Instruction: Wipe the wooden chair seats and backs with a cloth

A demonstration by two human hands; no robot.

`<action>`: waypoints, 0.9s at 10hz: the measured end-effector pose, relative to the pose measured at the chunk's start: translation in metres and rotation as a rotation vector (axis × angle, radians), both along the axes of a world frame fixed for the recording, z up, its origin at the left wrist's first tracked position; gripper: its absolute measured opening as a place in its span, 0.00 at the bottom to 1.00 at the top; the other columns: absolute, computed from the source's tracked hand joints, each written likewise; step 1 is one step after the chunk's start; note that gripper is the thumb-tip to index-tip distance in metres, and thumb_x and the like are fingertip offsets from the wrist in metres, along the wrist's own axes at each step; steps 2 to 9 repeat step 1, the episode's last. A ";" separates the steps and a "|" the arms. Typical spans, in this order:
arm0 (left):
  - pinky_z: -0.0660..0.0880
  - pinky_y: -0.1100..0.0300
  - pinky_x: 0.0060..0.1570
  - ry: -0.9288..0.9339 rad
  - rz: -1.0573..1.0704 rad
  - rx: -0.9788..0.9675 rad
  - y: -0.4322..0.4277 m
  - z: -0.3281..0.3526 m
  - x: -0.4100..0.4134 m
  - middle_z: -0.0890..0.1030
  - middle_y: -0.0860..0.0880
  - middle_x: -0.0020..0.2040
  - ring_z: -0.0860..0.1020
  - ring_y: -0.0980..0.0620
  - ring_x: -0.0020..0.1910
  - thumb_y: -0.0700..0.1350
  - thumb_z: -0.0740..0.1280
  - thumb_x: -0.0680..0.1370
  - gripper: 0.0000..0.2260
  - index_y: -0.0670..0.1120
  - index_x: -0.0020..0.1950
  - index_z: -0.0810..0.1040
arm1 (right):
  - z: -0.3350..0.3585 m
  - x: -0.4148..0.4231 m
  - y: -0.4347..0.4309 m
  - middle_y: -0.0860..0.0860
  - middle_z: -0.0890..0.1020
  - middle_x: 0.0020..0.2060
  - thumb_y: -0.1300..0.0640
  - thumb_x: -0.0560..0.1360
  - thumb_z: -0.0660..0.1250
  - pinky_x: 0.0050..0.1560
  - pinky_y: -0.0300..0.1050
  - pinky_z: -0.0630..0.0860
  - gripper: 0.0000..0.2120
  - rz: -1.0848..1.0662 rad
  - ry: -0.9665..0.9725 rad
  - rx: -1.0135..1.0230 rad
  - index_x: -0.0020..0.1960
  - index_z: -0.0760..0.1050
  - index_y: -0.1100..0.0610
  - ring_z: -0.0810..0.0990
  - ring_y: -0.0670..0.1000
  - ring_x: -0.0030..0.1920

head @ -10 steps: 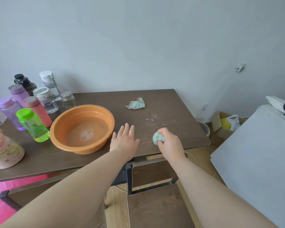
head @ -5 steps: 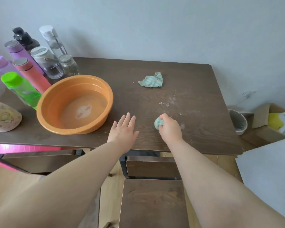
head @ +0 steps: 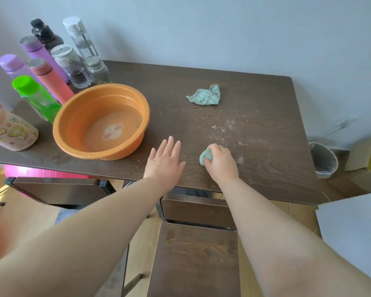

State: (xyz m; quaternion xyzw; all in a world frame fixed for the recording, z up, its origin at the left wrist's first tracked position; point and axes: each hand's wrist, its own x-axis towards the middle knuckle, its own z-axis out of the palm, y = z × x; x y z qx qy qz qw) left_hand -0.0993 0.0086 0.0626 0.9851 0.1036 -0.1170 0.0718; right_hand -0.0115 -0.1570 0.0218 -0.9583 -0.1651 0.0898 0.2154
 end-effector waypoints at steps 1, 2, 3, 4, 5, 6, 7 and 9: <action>0.48 0.44 0.78 -0.071 0.011 0.060 -0.001 0.016 -0.001 0.43 0.47 0.82 0.42 0.47 0.80 0.55 0.51 0.84 0.29 0.48 0.81 0.43 | 0.018 -0.007 -0.005 0.51 0.78 0.59 0.52 0.77 0.66 0.58 0.50 0.71 0.16 0.040 -0.213 -0.057 0.62 0.74 0.55 0.73 0.55 0.61; 0.48 0.44 0.78 -0.071 0.011 0.060 -0.001 0.016 -0.001 0.43 0.47 0.82 0.42 0.47 0.80 0.55 0.51 0.84 0.29 0.48 0.81 0.43 | 0.018 -0.007 -0.005 0.51 0.78 0.59 0.52 0.77 0.66 0.58 0.50 0.71 0.16 0.040 -0.213 -0.057 0.62 0.74 0.55 0.73 0.55 0.61; 0.48 0.44 0.78 -0.071 0.011 0.060 -0.001 0.016 -0.001 0.43 0.47 0.82 0.42 0.47 0.80 0.55 0.51 0.84 0.29 0.48 0.81 0.43 | 0.018 -0.007 -0.005 0.51 0.78 0.59 0.52 0.77 0.66 0.58 0.50 0.71 0.16 0.040 -0.213 -0.057 0.62 0.74 0.55 0.73 0.55 0.61; 0.48 0.44 0.78 -0.071 0.011 0.060 -0.001 0.016 -0.001 0.43 0.47 0.82 0.42 0.47 0.80 0.55 0.51 0.84 0.29 0.48 0.81 0.43 | 0.018 -0.007 -0.005 0.51 0.78 0.59 0.52 0.77 0.66 0.58 0.50 0.71 0.16 0.040 -0.213 -0.057 0.62 0.74 0.55 0.73 0.55 0.61; 0.48 0.44 0.78 -0.071 0.011 0.060 -0.001 0.016 -0.001 0.43 0.47 0.82 0.42 0.47 0.80 0.55 0.51 0.84 0.29 0.48 0.81 0.43 | 0.018 -0.007 -0.005 0.51 0.78 0.59 0.52 0.77 0.66 0.58 0.50 0.71 0.16 0.040 -0.213 -0.057 0.62 0.74 0.55 0.73 0.55 0.61; 0.48 0.44 0.78 -0.071 0.011 0.060 -0.001 0.016 -0.001 0.43 0.47 0.82 0.42 0.47 0.80 0.55 0.51 0.84 0.29 0.48 0.81 0.43 | 0.018 -0.007 -0.005 0.51 0.78 0.59 0.52 0.77 0.66 0.58 0.50 0.71 0.16 0.040 -0.213 -0.057 0.62 0.74 0.55 0.73 0.55 0.61; 0.48 0.44 0.78 -0.071 0.011 0.060 -0.001 0.016 -0.001 0.43 0.47 0.82 0.42 0.47 0.80 0.55 0.51 0.84 0.29 0.48 0.81 0.43 | 0.018 -0.007 -0.005 0.51 0.78 0.59 0.52 0.77 0.66 0.58 0.50 0.71 0.16 0.040 -0.213 -0.057 0.62 0.74 0.55 0.73 0.55 0.61; 0.48 0.44 0.78 -0.071 0.011 0.060 -0.001 0.016 -0.001 0.43 0.47 0.82 0.42 0.47 0.80 0.55 0.51 0.84 0.29 0.48 0.81 0.43 | 0.018 -0.007 -0.005 0.51 0.78 0.59 0.52 0.77 0.66 0.58 0.50 0.71 0.16 0.040 -0.213 -0.057 0.62 0.74 0.55 0.73 0.55 0.61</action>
